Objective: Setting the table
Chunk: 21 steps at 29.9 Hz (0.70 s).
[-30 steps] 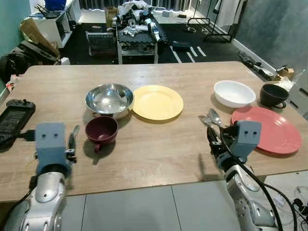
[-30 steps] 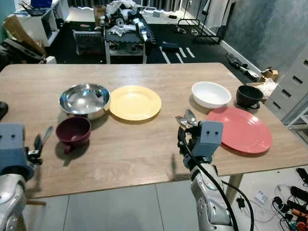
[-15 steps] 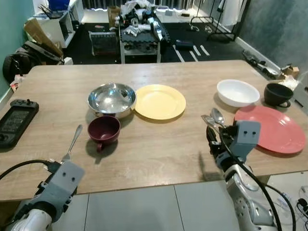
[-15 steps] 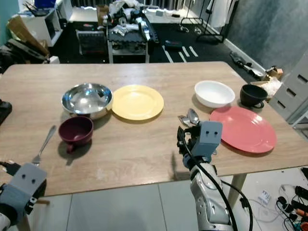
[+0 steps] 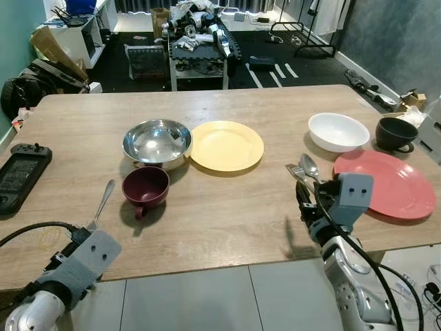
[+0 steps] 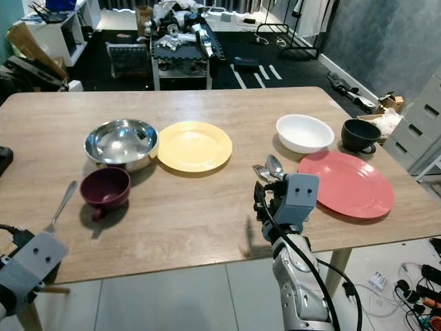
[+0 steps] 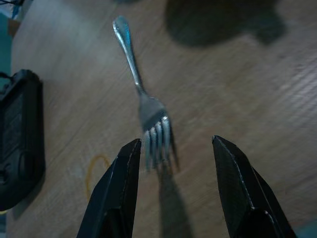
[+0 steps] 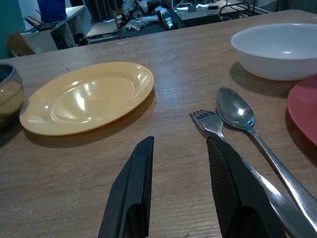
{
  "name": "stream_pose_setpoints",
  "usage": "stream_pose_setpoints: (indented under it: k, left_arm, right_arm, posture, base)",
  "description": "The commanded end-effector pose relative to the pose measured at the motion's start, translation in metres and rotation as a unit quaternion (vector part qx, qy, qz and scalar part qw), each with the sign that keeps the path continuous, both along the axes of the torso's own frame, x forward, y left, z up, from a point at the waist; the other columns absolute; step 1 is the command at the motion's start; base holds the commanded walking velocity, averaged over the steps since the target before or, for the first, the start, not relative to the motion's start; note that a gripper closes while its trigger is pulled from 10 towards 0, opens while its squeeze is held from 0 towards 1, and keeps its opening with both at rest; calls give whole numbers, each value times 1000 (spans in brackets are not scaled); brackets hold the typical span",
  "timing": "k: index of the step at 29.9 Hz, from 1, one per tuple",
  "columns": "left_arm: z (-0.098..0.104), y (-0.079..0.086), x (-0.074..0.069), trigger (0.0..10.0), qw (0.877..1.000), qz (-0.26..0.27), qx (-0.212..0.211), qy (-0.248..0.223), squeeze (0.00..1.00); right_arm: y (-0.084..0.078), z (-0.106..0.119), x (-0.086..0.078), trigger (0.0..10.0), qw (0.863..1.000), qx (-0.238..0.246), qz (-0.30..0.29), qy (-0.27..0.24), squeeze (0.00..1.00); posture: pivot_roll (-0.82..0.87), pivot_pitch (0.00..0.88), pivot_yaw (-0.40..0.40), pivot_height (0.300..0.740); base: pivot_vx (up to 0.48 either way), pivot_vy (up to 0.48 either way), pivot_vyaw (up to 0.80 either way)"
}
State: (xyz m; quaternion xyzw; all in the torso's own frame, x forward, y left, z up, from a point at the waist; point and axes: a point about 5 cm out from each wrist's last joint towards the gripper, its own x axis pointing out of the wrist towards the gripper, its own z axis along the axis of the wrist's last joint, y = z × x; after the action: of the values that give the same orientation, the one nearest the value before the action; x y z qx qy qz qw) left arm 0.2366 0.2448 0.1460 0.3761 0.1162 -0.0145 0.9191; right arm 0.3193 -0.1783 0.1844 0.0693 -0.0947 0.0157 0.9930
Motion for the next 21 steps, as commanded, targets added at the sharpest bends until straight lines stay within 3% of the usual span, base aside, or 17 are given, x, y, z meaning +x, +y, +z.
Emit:
stream_pose_setpoints:
  k: [1, 13, 14, 15, 17, 21]
  left_arm:
    - [-19, 11, -3, 10000, 999, 27, 4, 46, 0]
    - [-28, 22, 6, 10000, 997, 45, 3, 55, 0]
    - [-28, 22, 7, 9137, 997, 44, 1, 56, 0]
    - [-28, 22, 7, 9137, 997, 44, 1, 56, 0]
    - [-30, 21, 6, 0, 997, 41, 0, 60, 0]
    - [-33, 19, 6, 0, 997, 36, -1, 64, 0]
  right_arm:
    - [0, -6, -1, 10000, 1000, 4, -3, 9, 0]
    - [0, -5, 0, 10000, 1000, 4, -3, 7, 0]
    - [-1, -4, -1, 10000, 1000, 4, -4, 6, 0]
    - [-1, -4, -1, 10000, 1000, 4, -4, 6, 0]
    - [-3, -4, -1, 10000, 1000, 4, -7, 6, 0]
    - [-3, -5, -2, 10000, 1000, 5, -8, 7, 0]
  posture:
    - [42, 135, 74, 740]
    - [31, 136, 71, 740]
    - [29, 136, 72, 740]
    - [29, 136, 72, 740]
    - [29, 138, 73, 740]
    - [29, 138, 73, 740]
  base:
    - [0, 0, 0]
    - [0, 0, 0]
    - [0, 0, 0]
    - [0, 0, 0]
    - [0, 0, 0]
    - [0, 0, 0]
